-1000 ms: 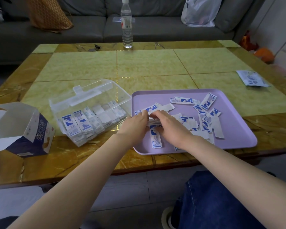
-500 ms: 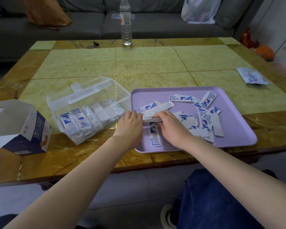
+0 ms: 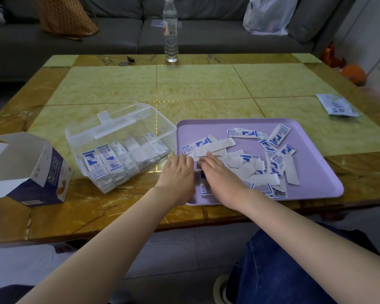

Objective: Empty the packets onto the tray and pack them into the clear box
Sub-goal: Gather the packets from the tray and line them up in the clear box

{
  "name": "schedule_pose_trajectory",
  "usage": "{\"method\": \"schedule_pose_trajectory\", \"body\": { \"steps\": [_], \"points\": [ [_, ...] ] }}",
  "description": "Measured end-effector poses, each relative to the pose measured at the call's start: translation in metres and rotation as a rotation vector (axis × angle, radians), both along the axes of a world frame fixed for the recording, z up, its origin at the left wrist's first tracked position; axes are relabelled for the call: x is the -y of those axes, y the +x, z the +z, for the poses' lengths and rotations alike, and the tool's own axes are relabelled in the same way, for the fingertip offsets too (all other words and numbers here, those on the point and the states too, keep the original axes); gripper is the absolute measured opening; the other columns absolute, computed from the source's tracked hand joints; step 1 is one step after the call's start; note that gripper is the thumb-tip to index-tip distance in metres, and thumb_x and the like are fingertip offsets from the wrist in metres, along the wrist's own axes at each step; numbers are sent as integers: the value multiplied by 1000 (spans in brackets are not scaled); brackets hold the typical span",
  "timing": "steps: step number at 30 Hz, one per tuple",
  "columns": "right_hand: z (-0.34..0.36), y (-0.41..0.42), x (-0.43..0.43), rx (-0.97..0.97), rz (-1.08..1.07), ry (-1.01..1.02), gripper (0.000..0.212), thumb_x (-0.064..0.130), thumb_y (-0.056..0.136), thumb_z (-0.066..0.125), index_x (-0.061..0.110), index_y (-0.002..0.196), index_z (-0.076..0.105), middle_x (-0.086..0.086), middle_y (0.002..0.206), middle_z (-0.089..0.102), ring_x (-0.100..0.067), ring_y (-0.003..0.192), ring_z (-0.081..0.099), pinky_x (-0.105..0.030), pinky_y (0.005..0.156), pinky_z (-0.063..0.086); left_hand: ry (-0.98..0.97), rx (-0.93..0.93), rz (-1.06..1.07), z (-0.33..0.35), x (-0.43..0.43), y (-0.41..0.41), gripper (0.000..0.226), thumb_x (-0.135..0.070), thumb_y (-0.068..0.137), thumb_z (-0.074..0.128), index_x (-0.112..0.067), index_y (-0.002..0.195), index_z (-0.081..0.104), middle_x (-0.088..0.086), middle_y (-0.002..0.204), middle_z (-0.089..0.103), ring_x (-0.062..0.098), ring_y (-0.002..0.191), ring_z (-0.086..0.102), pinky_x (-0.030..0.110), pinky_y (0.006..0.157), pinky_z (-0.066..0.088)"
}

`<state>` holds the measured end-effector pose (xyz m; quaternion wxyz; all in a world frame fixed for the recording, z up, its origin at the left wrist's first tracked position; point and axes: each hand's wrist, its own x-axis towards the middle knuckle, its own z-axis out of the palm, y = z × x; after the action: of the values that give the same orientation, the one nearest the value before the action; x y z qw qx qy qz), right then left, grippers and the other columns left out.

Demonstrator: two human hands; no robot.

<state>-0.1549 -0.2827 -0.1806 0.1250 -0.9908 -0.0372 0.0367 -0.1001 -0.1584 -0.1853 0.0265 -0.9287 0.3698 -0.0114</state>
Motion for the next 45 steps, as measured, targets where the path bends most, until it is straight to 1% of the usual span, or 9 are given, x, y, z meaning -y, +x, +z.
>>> {"method": "schedule_pose_trajectory", "body": {
  "steps": [7,11,14,23,29,36,40,43,45],
  "points": [
    [-3,2,5,34,-48,100,54,-9,93,32,6,144,27,-4,153,20,-15,145,6,-20,111,10,-12,-77,42,1,-4,2,26,-20,95,33,-8,117,34,11,124,39,28,114,38,34,98,31],
    [-7,7,10,84,-75,136,38,-3,93,40,8,128,51,-3,135,44,-17,130,34,-23,100,31,56,-26,9,4,-4,3,29,-11,90,41,-8,119,36,12,125,42,29,115,39,33,98,31],
    [-4,8,13,167,-81,162,33,-2,91,46,10,118,61,-4,115,57,-19,114,46,-25,93,37,41,7,3,6,-4,2,31,-8,88,44,-10,117,37,10,124,45,28,115,40,31,96,30],
    [-10,-1,3,132,-106,265,47,-12,86,44,8,129,49,-6,130,47,-20,121,46,-31,100,39,53,-41,45,4,-5,-8,38,-15,86,50,-9,120,34,12,123,41,28,113,39,33,95,31],
    [9,2,4,176,-24,191,29,-2,90,49,8,115,61,-6,113,59,-21,109,51,-27,91,39,31,37,-20,19,-10,-10,31,-12,91,44,-11,121,38,8,122,48,27,114,40,32,94,31],
    [49,6,-7,226,-11,314,18,19,95,50,8,100,63,-4,94,64,-24,88,58,-40,74,46,-82,198,-16,56,-29,-3,29,-2,88,38,-13,115,36,3,114,50,24,106,44,29,83,29],
    [69,9,-26,237,21,397,20,24,95,49,13,106,62,8,81,59,-11,71,54,-31,69,43,-168,189,4,68,-52,9,27,-4,90,40,-17,113,37,-1,110,52,22,101,50,27,80,31],
    [85,17,-45,290,32,304,28,28,95,49,16,119,57,0,98,70,-23,89,63,-35,75,48,-226,148,5,81,-68,17,31,-9,93,41,-20,122,38,-3,112,54,21,104,53,27,80,32],
    [95,26,-56,334,38,220,27,32,95,49,16,113,60,-5,98,70,-28,91,62,-38,73,48,-226,164,14,89,-79,23,25,-14,95,42,-20,118,40,-3,111,55,21,103,52,27,79,31]
  ]
}}
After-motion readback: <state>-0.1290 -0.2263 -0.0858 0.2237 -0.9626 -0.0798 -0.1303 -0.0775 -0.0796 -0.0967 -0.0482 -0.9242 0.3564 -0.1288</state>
